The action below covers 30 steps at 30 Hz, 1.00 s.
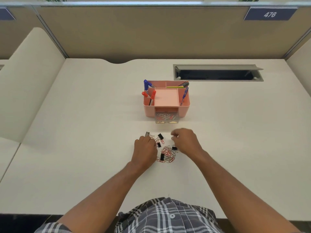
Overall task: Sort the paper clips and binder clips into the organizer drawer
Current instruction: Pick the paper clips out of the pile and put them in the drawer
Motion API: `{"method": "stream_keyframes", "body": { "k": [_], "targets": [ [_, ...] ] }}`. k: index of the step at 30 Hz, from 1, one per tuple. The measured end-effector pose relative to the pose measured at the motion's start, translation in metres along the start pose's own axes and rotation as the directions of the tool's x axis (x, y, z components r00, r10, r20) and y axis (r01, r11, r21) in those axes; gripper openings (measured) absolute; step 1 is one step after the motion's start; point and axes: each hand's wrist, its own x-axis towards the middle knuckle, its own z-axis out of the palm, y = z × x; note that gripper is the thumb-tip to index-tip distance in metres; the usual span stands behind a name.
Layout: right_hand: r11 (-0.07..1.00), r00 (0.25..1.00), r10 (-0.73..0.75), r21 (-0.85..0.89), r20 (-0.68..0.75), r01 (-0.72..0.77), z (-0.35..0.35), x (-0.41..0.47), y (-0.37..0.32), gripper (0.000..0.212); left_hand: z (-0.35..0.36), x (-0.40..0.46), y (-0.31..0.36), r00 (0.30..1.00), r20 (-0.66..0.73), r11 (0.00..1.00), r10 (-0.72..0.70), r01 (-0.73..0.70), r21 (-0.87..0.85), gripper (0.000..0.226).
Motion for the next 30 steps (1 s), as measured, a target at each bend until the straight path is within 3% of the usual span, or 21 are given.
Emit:
{"method": "stream_keyframes", "body": {
  "k": [3, 9, 19, 24, 30],
  "targets": [
    [0.994, 0.995, 0.013, -0.109, 0.101, -0.002, 0.024, -0.015, 0.015, 0.031, -0.001, -0.002, -0.003, 1.000, 0.013, 1.000, 0.013, -0.013, -0.028, 0.001],
    [0.982, 0.996, -0.090, -0.164, 0.012, 0.091, 0.049, -0.024, 0.018, 0.023, -0.006, 0.000, -0.001, 1.000, -0.002, 1.000, -0.017, 0.017, -0.011, 0.011],
    [0.974, 0.996, -0.016, -0.223, 0.093, 0.037, 0.041, -0.013, 0.013, 0.016, -0.012, 0.017, 0.012, 0.985, 0.152, 0.994, -0.087, 0.076, 0.074, 0.014],
    [0.996, 0.998, 0.000, -0.086, 0.070, 0.006, 0.033, -0.010, 0.016, 0.013, -0.014, 0.020, 0.016, 0.976, 0.192, 0.993, -0.105, 0.092, 0.077, 0.012],
    [0.950, 0.991, 0.101, 0.287, 0.090, -0.123, 0.011, -0.008, 0.012, 0.012, -0.014, 0.018, 0.013, 0.986, 0.164, 0.995, -0.043, 0.028, 0.095, 0.015]
  ]
}}
